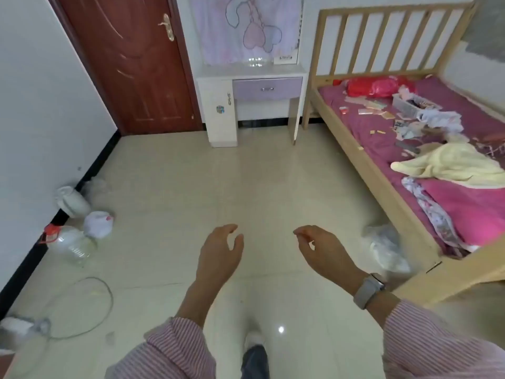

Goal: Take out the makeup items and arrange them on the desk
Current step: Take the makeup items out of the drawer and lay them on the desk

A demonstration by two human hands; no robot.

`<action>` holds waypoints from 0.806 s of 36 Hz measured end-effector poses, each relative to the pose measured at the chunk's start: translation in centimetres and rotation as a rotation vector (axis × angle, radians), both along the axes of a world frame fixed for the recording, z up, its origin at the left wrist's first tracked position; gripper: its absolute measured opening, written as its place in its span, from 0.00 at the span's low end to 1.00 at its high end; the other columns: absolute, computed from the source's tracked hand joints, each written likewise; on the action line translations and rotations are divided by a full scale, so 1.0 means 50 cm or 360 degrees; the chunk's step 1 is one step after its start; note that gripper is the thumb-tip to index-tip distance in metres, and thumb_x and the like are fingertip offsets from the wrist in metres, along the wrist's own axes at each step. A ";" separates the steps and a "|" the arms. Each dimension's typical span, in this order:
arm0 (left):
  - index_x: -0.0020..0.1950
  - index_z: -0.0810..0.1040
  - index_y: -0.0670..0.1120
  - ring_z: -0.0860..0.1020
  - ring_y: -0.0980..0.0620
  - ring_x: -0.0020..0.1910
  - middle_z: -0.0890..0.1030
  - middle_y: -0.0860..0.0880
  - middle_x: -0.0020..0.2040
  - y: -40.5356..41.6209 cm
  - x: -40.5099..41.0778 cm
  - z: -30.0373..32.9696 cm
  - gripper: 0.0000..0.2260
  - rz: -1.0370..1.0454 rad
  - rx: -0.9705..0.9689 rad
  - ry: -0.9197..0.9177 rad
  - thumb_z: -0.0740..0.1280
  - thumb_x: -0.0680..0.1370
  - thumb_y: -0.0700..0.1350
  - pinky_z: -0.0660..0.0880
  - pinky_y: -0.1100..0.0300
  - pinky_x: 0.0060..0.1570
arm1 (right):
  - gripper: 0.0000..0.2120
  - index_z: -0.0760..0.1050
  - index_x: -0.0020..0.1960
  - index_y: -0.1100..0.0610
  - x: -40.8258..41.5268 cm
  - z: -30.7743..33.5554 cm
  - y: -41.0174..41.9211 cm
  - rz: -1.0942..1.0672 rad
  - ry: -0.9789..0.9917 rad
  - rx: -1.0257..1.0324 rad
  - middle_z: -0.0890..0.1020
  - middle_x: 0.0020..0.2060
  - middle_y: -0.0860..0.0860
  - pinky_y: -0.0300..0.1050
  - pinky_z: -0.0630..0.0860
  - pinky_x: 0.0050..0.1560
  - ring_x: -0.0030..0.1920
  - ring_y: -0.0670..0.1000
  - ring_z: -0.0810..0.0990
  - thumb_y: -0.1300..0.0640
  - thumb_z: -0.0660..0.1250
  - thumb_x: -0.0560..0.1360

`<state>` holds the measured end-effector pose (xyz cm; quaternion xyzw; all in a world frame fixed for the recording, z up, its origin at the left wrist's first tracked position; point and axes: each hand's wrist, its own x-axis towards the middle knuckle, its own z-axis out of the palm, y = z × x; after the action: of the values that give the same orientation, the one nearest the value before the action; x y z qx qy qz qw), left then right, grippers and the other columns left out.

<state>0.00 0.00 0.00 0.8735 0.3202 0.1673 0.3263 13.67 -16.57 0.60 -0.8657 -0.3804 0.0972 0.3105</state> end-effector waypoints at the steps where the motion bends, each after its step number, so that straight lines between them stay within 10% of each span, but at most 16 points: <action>1: 0.64 0.74 0.42 0.74 0.49 0.60 0.77 0.46 0.60 0.026 0.014 -0.005 0.15 0.0022 -0.0007 -0.0024 0.63 0.78 0.45 0.65 0.60 0.60 | 0.11 0.77 0.56 0.57 0.020 -0.010 0.024 -0.0036 0.0006 0.0042 0.81 0.51 0.51 0.44 0.73 0.54 0.51 0.50 0.78 0.60 0.61 0.77; 7: 0.63 0.75 0.42 0.74 0.49 0.59 0.77 0.46 0.60 0.225 0.155 -0.004 0.14 0.0052 0.0060 -0.0049 0.63 0.78 0.44 0.64 0.64 0.58 | 0.09 0.79 0.53 0.60 0.174 -0.011 0.215 -0.0101 -0.0076 0.0046 0.82 0.50 0.52 0.29 0.60 0.54 0.56 0.53 0.75 0.63 0.63 0.76; 12: 0.63 0.75 0.42 0.74 0.49 0.59 0.77 0.46 0.60 0.377 0.286 0.009 0.14 0.0047 0.0093 -0.0053 0.63 0.78 0.43 0.64 0.64 0.58 | 0.09 0.78 0.54 0.58 0.299 -0.008 0.358 -0.0123 0.0028 0.0101 0.81 0.51 0.51 0.44 0.70 0.60 0.54 0.52 0.77 0.62 0.63 0.76; 29: 0.66 0.72 0.45 0.72 0.48 0.62 0.73 0.47 0.65 0.806 0.804 -0.088 0.17 -0.0044 -0.0099 0.0157 0.62 0.79 0.47 0.67 0.53 0.63 | 0.12 0.75 0.59 0.55 0.798 -0.083 0.797 -0.0175 0.0096 -0.0085 0.78 0.56 0.49 0.40 0.66 0.59 0.58 0.50 0.74 0.57 0.59 0.78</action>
<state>40.19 40.28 -4.40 0.8744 0.3290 0.1094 0.3395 53.57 23.26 -3.56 -0.8899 -0.3201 0.1162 0.3033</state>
